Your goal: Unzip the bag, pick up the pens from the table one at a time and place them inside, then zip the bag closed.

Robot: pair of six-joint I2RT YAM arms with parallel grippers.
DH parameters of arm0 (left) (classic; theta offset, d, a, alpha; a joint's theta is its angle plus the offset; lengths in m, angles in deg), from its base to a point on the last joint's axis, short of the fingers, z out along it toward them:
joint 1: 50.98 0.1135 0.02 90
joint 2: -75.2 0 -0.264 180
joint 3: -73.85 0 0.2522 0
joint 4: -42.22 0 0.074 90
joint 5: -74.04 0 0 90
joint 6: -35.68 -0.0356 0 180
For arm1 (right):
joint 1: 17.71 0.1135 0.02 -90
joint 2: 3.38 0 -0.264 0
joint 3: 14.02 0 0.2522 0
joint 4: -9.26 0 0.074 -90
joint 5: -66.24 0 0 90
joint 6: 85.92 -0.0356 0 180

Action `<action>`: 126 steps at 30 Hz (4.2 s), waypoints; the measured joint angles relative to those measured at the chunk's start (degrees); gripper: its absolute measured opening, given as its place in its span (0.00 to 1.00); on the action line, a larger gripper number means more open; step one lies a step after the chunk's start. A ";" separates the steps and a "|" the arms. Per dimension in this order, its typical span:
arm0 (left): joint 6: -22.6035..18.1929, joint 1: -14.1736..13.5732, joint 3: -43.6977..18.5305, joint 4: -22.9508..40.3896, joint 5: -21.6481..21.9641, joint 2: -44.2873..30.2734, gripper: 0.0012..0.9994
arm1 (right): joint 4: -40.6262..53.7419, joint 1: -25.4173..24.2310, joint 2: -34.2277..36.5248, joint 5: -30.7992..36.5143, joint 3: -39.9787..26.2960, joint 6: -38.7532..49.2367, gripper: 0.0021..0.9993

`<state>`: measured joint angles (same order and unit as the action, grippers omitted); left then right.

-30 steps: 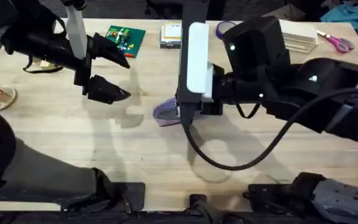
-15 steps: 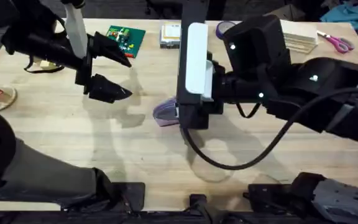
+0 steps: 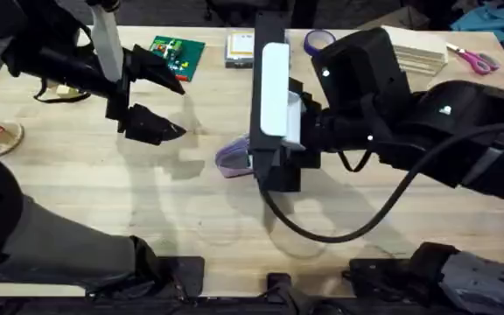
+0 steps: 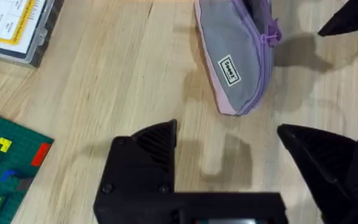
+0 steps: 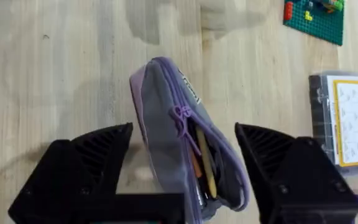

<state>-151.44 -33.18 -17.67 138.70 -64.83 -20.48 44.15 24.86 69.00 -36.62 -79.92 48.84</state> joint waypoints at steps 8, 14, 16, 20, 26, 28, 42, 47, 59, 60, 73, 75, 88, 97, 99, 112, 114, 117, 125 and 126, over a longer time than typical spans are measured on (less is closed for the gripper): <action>0.00 0.00 0.00 -0.02 -0.01 0.00 0.99 | 0.19 0.00 0.02 0.00 0.00 0.01 1.00; 0.00 0.00 0.00 -0.02 -0.01 0.00 0.99 | 0.15 0.00 1.82 0.00 -0.15 0.01 1.00; -0.01 0.00 0.00 -0.02 -0.01 0.00 0.99 | 0.17 0.00 2.89 0.00 -0.15 0.01 1.00; 0.00 0.00 0.00 -0.01 -0.01 0.00 0.99 | 0.16 0.00 3.76 0.00 -0.15 0.01 0.97; -0.01 0.00 0.00 -0.02 0.00 0.00 0.99 | 0.13 0.00 3.78 -0.01 -0.17 -0.03 0.86; 0.00 0.00 0.00 0.00 -0.01 0.00 0.99 | 0.11 0.00 3.99 -0.01 -0.20 -0.01 0.78; 0.00 0.00 0.00 -0.02 -0.01 0.00 0.99 | 0.00 0.00 5.47 0.00 -0.22 -0.01 0.30; 0.00 0.00 0.00 -0.02 -0.01 0.00 0.99 | -0.68 0.00 5.49 0.00 -0.22 -0.02 0.16; 0.00 0.00 0.00 -0.02 -0.01 0.00 0.99 | -1.40 0.00 5.49 0.00 -0.22 -0.14 0.03; 0.00 0.00 0.00 0.00 -0.01 0.00 0.99 | -1.40 0.00 5.46 0.00 -0.22 -0.14 0.03; 0.00 0.00 0.00 1.13 -0.22 0.00 0.99 | -1.70 0.00 4.21 0.00 -0.44 -0.69 0.03; 0.00 0.00 0.00 1.20 -0.41 0.00 0.99 | -1.66 0.00 3.41 0.00 -0.51 -0.89 0.03; -1.65 -1.88 3.86 -0.31 -2.32 -0.23 0.99 | -1.40 0.00 1.51 0.00 -0.55 -1.52 0.03; -2.77 -6.85 9.19 -4.98 -3.30 -1.20 0.99 | -1.42 0.00 1.51 0.00 -0.55 -1.52 0.03; -2.83 -7.92 10.66 -6.62 -3.67 -1.20 0.99 | -1.42 0.00 1.51 0.00 -0.55 -1.52 0.03; -2.64 -12.69 18.21 -14.50 -3.88 -1.20 0.99 | -1.43 0.00 1.51 0.00 -0.57 -1.52 0.03; -1.82 -12.88 18.54 -15.53 -3.88 -1.20 0.99 | -1.44 0.00 1.51 0.00 -0.57 -1.52 0.03; 0.12 -13.53 18.69 -17.28 -3.88 -1.20 0.99 | -1.42 0.00 1.51 0.00 -0.57 -1.52 0.03; 7.63 -15.95 18.69 -22.61 -3.87 -1.20 0.91 | -1.44 0.00 1.51 0.00 -0.59 -1.52 0.03; 8.41 -16.21 18.69 -22.85 -3.86 -1.18 0.88 | -1.44 0.00 1.51 0.00 -0.59 -1.52 0.03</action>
<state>-143.03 -49.39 1.02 115.85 -68.68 -21.67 42.70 24.86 70.51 -36.62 -80.51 47.32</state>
